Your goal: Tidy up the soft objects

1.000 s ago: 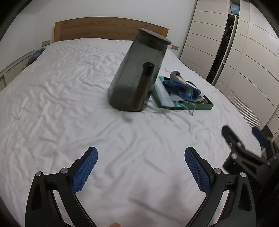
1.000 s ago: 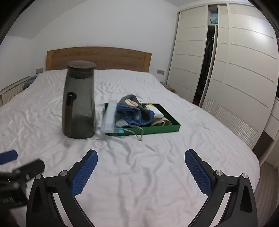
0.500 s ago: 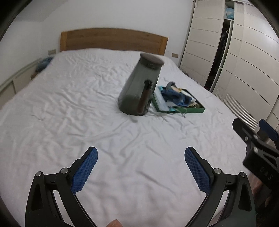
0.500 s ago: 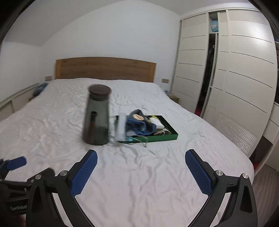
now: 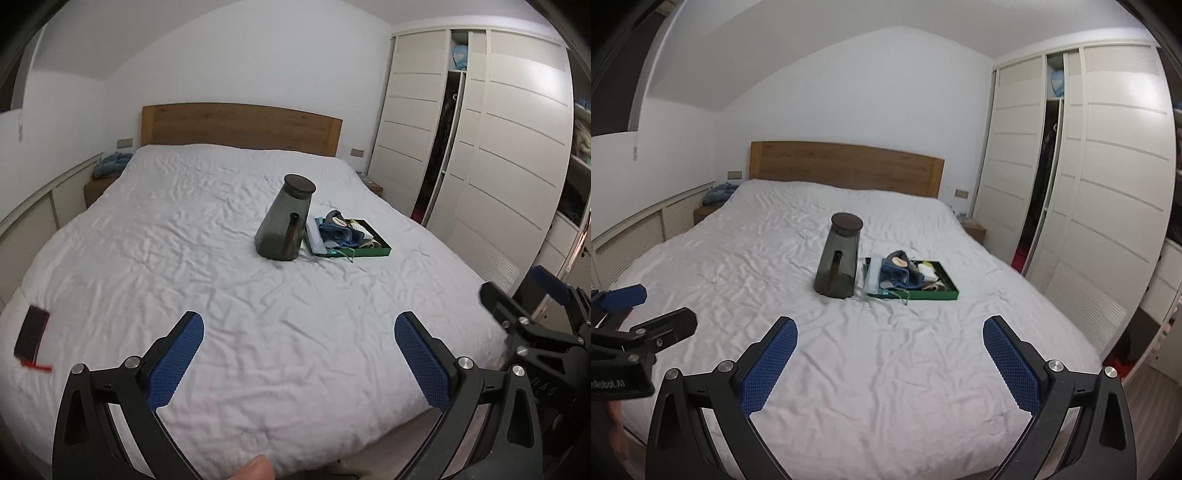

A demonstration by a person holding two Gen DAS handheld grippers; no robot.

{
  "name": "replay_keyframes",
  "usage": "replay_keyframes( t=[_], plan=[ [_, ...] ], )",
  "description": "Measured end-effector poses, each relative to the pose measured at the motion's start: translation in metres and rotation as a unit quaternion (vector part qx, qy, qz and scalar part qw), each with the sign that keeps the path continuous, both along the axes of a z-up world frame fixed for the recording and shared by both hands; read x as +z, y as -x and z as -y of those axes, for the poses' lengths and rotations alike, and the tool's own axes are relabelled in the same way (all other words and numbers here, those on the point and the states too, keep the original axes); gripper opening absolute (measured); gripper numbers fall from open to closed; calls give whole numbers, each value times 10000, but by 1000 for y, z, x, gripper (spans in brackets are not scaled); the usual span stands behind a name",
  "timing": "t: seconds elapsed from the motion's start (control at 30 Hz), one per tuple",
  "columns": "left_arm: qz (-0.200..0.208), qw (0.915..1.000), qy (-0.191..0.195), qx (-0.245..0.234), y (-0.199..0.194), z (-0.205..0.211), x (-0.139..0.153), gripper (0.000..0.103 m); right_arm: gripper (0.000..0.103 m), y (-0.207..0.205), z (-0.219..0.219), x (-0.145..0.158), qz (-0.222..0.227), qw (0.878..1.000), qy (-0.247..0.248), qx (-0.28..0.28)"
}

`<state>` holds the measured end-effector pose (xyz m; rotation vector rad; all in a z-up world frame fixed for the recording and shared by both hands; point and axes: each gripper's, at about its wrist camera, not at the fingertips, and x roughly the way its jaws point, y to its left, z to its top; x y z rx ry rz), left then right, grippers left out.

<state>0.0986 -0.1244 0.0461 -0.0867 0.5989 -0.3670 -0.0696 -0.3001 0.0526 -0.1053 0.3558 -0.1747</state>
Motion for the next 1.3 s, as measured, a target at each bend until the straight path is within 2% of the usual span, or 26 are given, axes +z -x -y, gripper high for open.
replay_keyframes(
  t=[0.23, 0.4, 0.63, 0.93, 1.3],
  plan=[
    [215, 9988, -91, 424, 33, -37, 8, 102, 103, 71, -23, 1, -15, 9997, -22, 247],
    [431, 9971, -166, 599, 54, -52, 15, 102, 103, 98, -39, 6, 27, 9990, 64, 433],
    [696, 9940, -289, 788, 75, -57, 22, 102, 103, 115, -41, 14, 147, 9987, 127, 470],
    [731, 9935, -474, 734, 81, -50, 21, 102, 103, 109, -38, 13, 40, 9991, 100, 417],
    [369, 9963, -487, 612, 70, -49, 11, 102, 103, 79, -40, 20, -287, 9992, 48, 279]
  ],
)
